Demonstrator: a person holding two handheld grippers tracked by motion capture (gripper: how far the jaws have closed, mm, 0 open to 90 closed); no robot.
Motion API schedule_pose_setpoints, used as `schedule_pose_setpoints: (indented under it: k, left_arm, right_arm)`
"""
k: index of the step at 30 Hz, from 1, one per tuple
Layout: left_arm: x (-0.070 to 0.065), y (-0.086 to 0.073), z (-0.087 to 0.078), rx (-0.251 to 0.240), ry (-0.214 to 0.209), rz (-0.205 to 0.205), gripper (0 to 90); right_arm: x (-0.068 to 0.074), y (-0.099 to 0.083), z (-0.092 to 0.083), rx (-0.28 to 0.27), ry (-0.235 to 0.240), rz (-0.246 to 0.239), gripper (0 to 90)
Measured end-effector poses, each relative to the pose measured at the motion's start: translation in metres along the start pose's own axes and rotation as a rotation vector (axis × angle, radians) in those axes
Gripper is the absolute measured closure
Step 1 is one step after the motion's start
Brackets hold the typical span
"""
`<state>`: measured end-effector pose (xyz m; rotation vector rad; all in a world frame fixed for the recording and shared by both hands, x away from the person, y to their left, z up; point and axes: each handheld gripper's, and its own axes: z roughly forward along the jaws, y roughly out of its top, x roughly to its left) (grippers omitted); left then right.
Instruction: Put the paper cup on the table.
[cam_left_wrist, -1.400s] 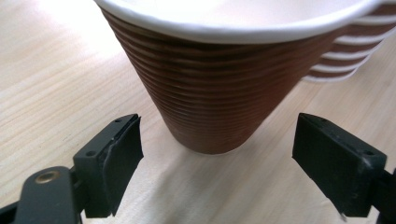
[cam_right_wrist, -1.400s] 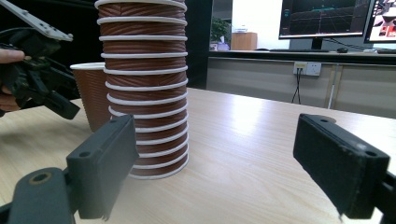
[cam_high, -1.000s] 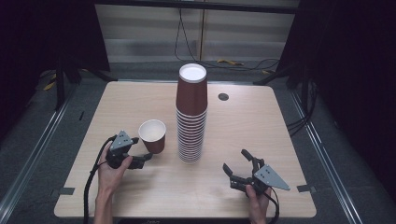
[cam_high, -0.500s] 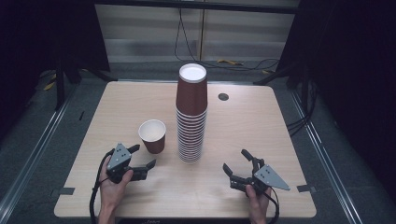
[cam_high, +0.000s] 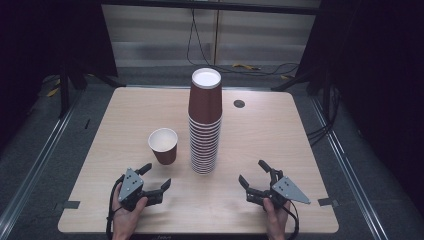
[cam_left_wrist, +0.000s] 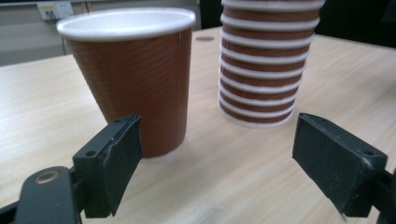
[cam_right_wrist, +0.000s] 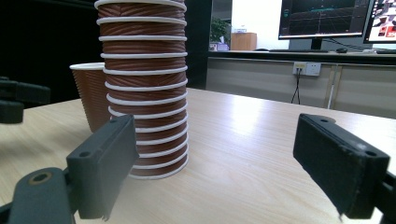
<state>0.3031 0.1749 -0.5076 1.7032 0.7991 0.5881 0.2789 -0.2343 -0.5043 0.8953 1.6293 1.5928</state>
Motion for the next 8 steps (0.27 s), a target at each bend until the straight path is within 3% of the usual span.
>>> schedule_pose_setpoints:
  k: [4,8]
  left_arm:
    - [-0.0021,-0.0015,-0.0031,-0.046,-0.002,0.025,15.9]
    - [-0.0003,-0.0030,-0.0057,-0.076,-0.020,0.009,15.9]
  right_arm:
    - [-0.0001,0.0000,0.0000,-0.001,0.000,-0.001,13.3]
    - [-0.0001,0.0000,0.0000,-0.001,-0.001,-0.001,13.3]
